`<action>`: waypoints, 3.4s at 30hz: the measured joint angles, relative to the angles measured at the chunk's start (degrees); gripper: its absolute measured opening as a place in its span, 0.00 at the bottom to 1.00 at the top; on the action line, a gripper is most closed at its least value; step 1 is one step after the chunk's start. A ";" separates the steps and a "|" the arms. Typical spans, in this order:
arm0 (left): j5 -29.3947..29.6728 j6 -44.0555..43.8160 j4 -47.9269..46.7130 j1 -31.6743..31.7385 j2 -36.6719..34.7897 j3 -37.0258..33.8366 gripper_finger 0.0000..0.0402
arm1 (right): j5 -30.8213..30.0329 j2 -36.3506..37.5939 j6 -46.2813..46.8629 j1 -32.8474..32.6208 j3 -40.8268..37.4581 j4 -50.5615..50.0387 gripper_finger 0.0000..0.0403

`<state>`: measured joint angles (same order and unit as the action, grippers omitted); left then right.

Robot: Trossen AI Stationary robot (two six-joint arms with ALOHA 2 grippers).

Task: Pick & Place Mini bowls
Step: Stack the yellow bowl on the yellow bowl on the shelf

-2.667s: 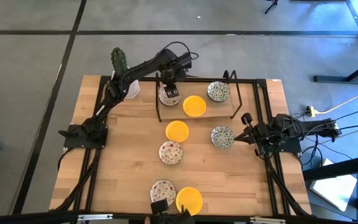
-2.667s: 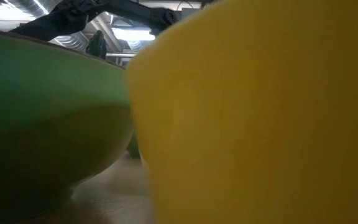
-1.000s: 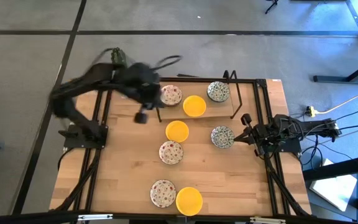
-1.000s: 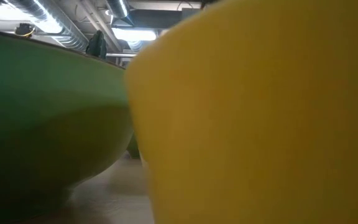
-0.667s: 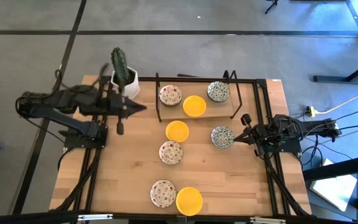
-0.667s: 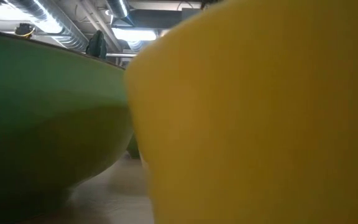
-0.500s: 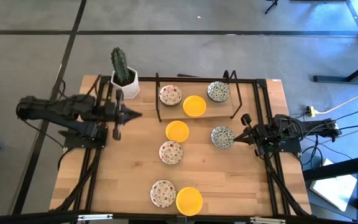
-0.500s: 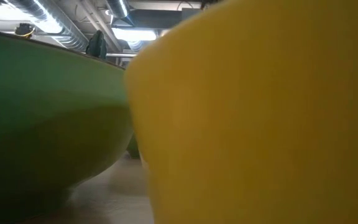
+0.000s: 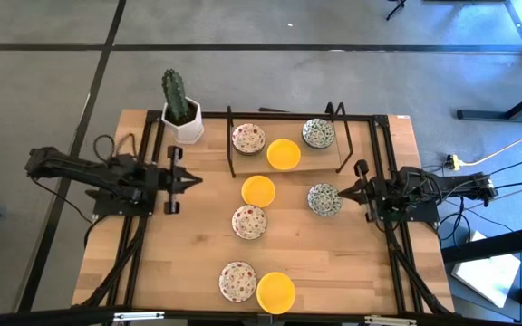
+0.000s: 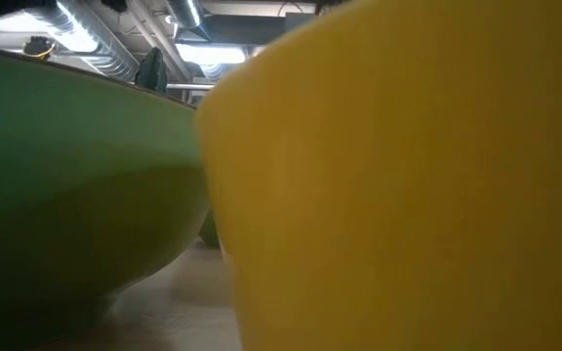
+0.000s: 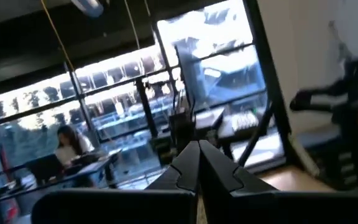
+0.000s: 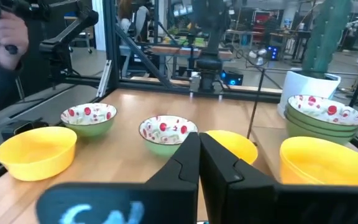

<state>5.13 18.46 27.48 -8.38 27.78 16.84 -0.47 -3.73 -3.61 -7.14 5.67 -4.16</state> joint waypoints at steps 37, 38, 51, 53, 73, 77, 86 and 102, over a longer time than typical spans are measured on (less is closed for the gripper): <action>2.21 6.74 -3.80 0.88 -18.77 -11.06 0.00 | 0.52 0.02 2.96 0.00 0.00 2.97 0.01; 1.82 6.86 -4.58 0.87 -19.62 -11.06 0.00 | 0.52 0.01 3.32 0.00 0.00 2.83 0.01; -2.99 6.70 -8.08 0.87 -23.46 -11.08 0.01 | 0.52 0.02 2.21 0.00 0.00 2.54 0.01; -3.31 6.25 -8.08 0.87 -23.46 -11.08 0.01 | 1.62 -0.21 4.80 0.00 -0.63 3.55 0.01; -3.29 3.32 -8.03 0.87 -23.46 -11.08 0.01 | -9.42 -45.89 4.52 -8.16 17.96 10.44 0.03; -3.26 3.30 -8.03 0.87 -23.46 -11.08 0.02 | -9.46 -57.83 3.56 -7.47 30.88 -0.38 0.05; -3.11 3.27 -8.52 0.87 -23.46 -11.08 0.01 | -10.52 -81.13 -9.72 -4.66 55.94 -19.17 0.12; -2.96 3.67 -9.78 0.87 -23.46 -11.08 0.02 | -9.68 -95.28 -25.18 -0.79 64.13 -25.06 0.53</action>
<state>2.17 22.13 17.69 -7.50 4.32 5.76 -10.15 -99.00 -28.79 -7.92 69.80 -29.23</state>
